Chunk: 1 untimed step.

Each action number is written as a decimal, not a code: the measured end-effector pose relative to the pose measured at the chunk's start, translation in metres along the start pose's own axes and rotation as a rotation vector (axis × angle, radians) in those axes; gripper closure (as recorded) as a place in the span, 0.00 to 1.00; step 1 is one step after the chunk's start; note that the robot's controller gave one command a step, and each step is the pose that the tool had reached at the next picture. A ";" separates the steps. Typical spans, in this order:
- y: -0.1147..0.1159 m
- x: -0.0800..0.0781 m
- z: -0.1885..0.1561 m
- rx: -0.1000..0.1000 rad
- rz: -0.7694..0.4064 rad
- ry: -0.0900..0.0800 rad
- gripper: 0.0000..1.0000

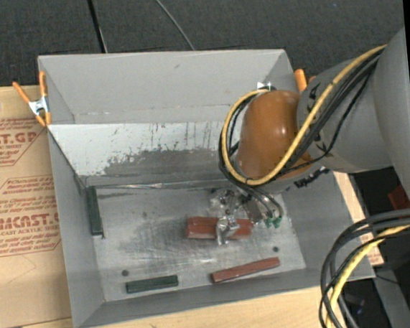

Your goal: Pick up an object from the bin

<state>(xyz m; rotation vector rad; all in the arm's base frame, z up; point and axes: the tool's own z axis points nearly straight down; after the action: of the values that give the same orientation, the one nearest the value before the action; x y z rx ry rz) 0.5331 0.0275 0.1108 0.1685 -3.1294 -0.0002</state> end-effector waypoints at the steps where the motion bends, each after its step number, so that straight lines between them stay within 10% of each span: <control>1: 0.000 -0.002 -0.019 0.001 0.000 -0.008 1.00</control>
Offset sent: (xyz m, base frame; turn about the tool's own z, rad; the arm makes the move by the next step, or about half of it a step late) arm -0.0002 0.0001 0.0243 0.0000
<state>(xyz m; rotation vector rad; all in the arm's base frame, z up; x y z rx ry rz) 0.5354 0.0277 0.1294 0.1689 -3.1379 0.0001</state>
